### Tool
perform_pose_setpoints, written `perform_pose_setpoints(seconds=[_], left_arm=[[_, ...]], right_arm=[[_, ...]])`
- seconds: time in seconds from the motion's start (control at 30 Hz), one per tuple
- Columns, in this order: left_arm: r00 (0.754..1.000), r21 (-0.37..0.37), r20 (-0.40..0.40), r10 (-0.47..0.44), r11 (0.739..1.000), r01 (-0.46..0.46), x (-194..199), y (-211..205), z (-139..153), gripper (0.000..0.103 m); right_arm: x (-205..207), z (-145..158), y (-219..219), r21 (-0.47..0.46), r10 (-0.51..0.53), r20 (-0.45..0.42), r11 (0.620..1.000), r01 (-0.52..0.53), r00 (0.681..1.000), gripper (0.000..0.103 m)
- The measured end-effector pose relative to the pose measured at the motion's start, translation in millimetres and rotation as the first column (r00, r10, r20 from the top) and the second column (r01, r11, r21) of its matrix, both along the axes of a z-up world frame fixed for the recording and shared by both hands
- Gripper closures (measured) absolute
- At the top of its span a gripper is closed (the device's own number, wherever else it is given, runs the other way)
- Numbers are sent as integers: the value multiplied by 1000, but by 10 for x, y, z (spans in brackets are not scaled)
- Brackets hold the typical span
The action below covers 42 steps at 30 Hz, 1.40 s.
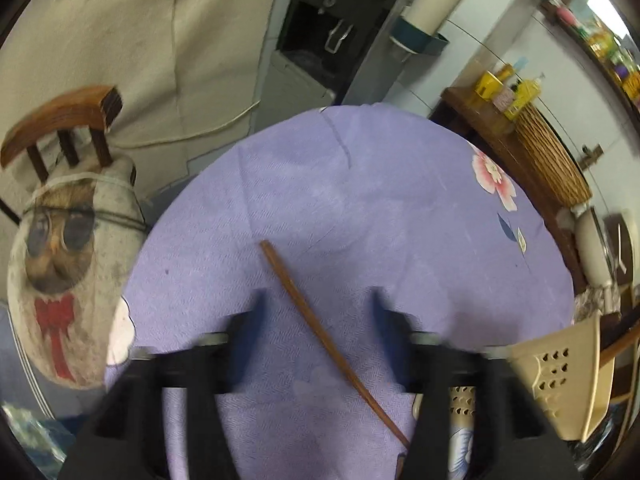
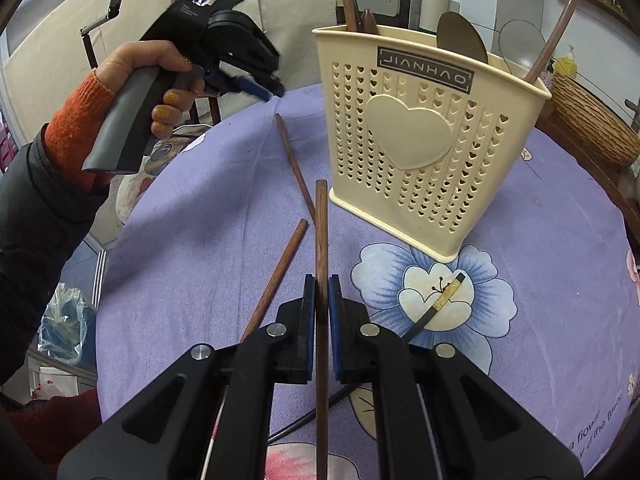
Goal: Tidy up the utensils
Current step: 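Close the left tool on a brown chopstick while the right tool grasps another, then lift both brown chopsticks upright and lower them into the cream holder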
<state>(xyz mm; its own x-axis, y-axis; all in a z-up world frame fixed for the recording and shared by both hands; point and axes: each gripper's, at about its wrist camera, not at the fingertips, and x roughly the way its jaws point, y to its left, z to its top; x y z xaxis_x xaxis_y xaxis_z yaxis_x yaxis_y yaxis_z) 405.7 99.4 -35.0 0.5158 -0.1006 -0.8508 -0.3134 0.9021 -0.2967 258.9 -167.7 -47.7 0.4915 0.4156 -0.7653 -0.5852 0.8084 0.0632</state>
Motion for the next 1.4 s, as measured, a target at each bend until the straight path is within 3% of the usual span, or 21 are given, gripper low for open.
perform_pose_setpoints(seconds=[0.13,0.2,0.33,0.47,0.73,0.97,1.07,1.27,1.4], left_arm=[[997,49,-82,10,999,-6,60,-28,-215,43],[993,90,-119,26,996,-16,113,-55,-309,51],[990,143,-125,60,989,-42,188,-96,-342,56],[989,234,-147,35,972,1,310,-227,-341,88],[991,348,-130,-39,934,83,563,-298,-370,92],[988,353,-139,-70,928,116,637,-178,-365,93],[977,374,-143,-157,906,200,415,-397,-370,94],[963,229,-115,-245,936,266,6,-579,-362,96],[944,210,-104,-314,921,329,-266,-890,-377,96]], right_arm=[[-6,-41,31,9,1,-4,1000,0,1000,96],[4,-61,31,13,6,-8,1000,-6,1000,96],[-2,-73,-9,21,8,-11,1000,-8,1000,96],[1,-92,-74,29,-2,-20,1000,3,1000,96],[20,-100,-134,47,-11,-29,999,13,1000,96],[-5,-79,-219,60,-14,-27,998,16,1000,96],[-1,-100,-224,68,-18,-26,997,20,1000,96],[15,-82,-287,94,-48,-24,994,50,999,96],[9,-74,-338,104,-72,-25,992,74,997,96]])
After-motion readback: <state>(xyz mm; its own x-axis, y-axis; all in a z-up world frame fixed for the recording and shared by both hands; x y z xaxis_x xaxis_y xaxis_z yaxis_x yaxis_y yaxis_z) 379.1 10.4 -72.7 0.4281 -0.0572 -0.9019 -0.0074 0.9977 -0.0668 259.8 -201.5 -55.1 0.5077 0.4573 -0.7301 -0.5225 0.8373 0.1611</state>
